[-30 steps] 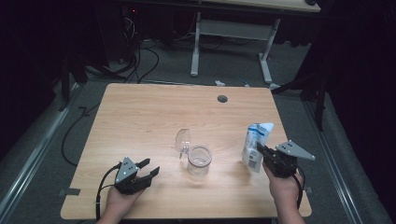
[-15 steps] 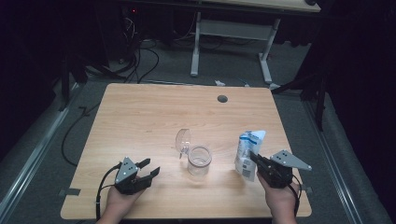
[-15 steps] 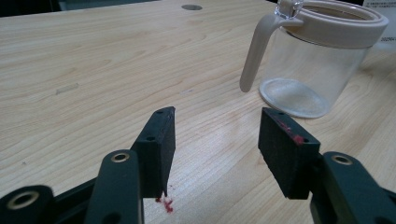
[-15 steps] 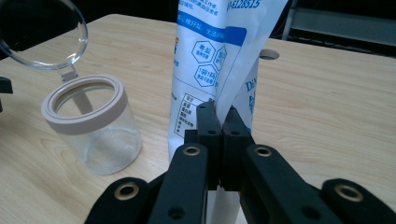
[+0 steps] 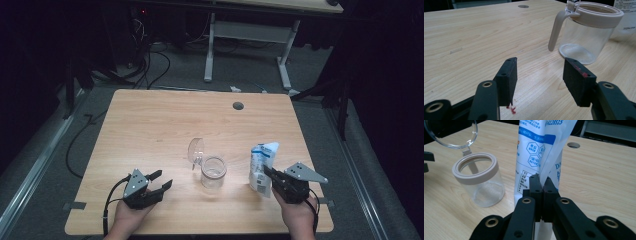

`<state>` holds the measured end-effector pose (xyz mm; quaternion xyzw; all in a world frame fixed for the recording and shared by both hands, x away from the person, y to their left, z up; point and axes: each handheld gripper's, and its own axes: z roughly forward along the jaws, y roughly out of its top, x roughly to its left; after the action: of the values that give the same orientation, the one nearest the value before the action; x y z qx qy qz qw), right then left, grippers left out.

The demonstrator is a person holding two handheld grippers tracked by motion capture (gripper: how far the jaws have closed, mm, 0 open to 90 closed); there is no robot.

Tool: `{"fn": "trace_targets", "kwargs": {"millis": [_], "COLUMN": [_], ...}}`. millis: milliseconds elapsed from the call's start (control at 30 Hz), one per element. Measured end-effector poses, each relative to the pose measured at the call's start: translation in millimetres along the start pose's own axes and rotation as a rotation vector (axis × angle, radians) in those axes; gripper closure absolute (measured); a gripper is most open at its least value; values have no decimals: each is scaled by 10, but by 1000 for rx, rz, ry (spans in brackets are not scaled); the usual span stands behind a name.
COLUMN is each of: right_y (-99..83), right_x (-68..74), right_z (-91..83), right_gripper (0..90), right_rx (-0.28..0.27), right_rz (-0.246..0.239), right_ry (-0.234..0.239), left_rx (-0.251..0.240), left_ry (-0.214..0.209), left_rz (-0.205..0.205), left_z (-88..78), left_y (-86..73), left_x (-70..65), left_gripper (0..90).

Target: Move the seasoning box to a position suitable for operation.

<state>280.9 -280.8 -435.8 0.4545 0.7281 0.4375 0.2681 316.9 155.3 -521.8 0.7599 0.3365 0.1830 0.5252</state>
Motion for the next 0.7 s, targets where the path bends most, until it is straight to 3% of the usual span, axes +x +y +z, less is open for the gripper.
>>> {"fn": "trace_targets", "kwargs": {"millis": [700], "right_y": [266], "right_x": [16], "right_z": [35], "right_gripper": [897], "right_rx": [180], "right_rz": [-65], "right_ry": [89], "left_rx": [3], "left_ry": [-4], "left_rz": [10], "left_z": [14], "left_y": [0], "left_x": [-22], "left_gripper": [453]}}
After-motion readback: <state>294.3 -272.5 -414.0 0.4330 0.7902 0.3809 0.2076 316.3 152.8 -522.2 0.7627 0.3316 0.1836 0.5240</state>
